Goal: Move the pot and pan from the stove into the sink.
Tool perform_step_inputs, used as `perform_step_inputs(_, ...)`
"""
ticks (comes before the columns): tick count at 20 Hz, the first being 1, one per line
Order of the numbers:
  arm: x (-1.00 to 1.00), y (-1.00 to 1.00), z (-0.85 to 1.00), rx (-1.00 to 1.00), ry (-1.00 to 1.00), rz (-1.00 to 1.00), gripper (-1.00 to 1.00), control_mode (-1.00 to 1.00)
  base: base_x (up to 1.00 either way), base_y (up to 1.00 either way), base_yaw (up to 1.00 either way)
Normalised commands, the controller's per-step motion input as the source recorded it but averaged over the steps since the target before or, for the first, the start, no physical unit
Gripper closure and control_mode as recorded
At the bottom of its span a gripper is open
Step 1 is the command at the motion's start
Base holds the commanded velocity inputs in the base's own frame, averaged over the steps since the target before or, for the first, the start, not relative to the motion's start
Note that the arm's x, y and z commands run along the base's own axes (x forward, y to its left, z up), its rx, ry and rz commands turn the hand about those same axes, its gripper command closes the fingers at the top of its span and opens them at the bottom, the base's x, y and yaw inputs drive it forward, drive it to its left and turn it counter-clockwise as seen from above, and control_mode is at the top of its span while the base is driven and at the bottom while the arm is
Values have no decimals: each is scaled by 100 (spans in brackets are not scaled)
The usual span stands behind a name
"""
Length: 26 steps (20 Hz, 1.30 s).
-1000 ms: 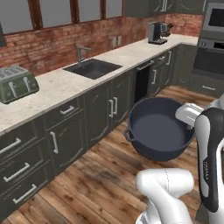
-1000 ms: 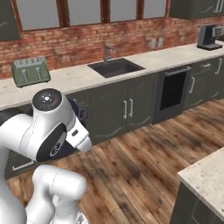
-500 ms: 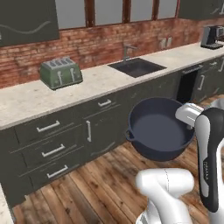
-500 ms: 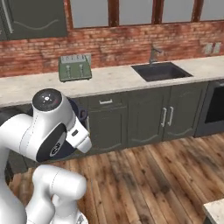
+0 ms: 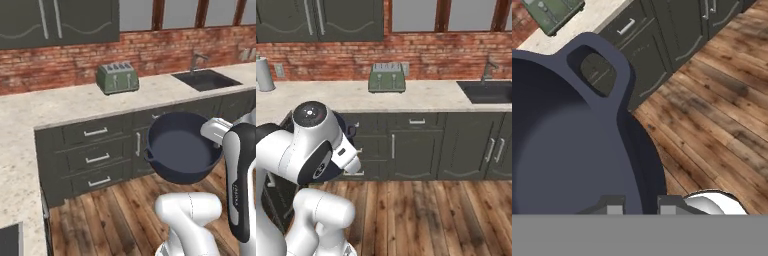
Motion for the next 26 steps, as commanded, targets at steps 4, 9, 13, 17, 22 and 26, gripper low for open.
perform_step_inputs(4,0,0,0,0,0,0,100,100,-6,0,45)
perform_step_inputs(9,0,0,0,0,0,0,100,100,-4,-3,42)
perform_step_inputs(13,0,0,0,0,0,0,100,100,-1,-1,7)
perform_step_inputs(17,0,0,0,0,0,0,100,100,57,5,0)
perform_step_inputs(22,0,0,0,0,0,0,100,100,99,3,0)
perform_step_inputs(26,0,0,0,0,0,0,100,100,100,6,0)
